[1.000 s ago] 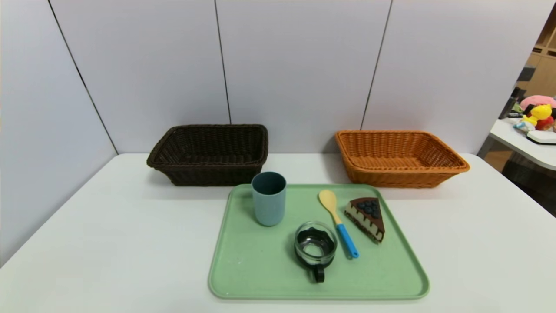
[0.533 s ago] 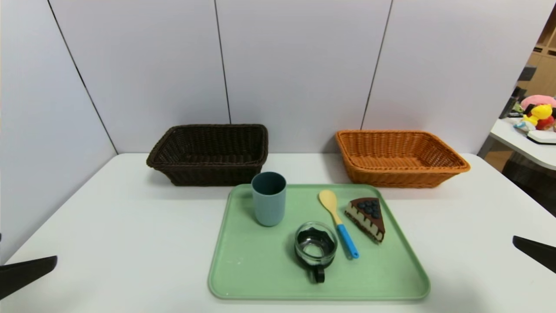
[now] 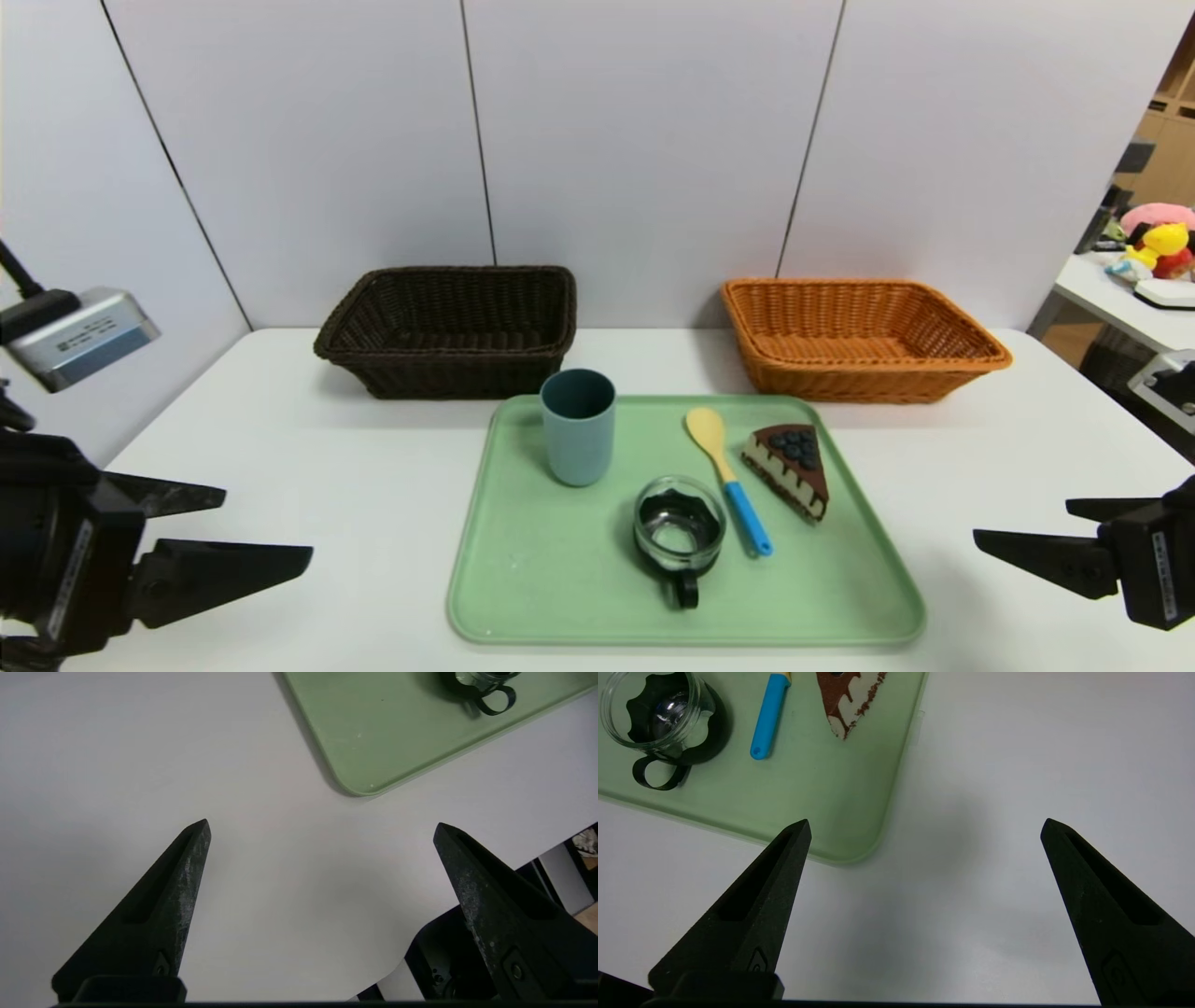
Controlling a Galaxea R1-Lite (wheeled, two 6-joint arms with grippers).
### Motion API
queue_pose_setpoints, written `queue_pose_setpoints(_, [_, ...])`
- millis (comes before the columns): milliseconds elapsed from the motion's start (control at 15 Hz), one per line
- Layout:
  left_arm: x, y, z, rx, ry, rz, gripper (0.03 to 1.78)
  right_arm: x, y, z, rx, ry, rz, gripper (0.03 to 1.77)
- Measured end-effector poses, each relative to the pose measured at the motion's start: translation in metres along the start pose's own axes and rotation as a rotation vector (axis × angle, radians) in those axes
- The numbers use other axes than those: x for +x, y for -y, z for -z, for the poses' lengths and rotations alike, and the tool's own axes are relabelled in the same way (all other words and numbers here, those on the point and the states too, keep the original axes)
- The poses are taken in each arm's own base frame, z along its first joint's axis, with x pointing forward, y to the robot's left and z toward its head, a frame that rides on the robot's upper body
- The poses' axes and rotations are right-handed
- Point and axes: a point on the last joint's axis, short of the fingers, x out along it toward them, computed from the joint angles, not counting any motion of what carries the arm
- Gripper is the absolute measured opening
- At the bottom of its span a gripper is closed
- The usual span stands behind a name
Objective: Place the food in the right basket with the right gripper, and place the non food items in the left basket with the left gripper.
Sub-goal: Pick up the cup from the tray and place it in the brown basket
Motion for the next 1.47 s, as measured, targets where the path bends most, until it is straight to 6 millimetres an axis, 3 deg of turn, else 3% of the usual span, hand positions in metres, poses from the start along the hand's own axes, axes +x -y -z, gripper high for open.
queue_pose_setpoints(467, [0.045,0.015,-0.021,0.02,-0.035,0.102,1.69,0.014,-0.012,-0.031,0.029,-0.004,-0.066,1.7])
queue_pose_setpoints(800, [0.063,0.034,-0.032,0.026,0.029,0.193,1.69,0.024,-0.019,-0.036,0.04,-0.038,-0.098,1.7])
queue_pose_setpoints(1467, [0.117,0.055,-0.012,0.127,0.243,0.337,1.69,0.028,-0.022,-0.037,0.026,-0.052,-0.113,1.7])
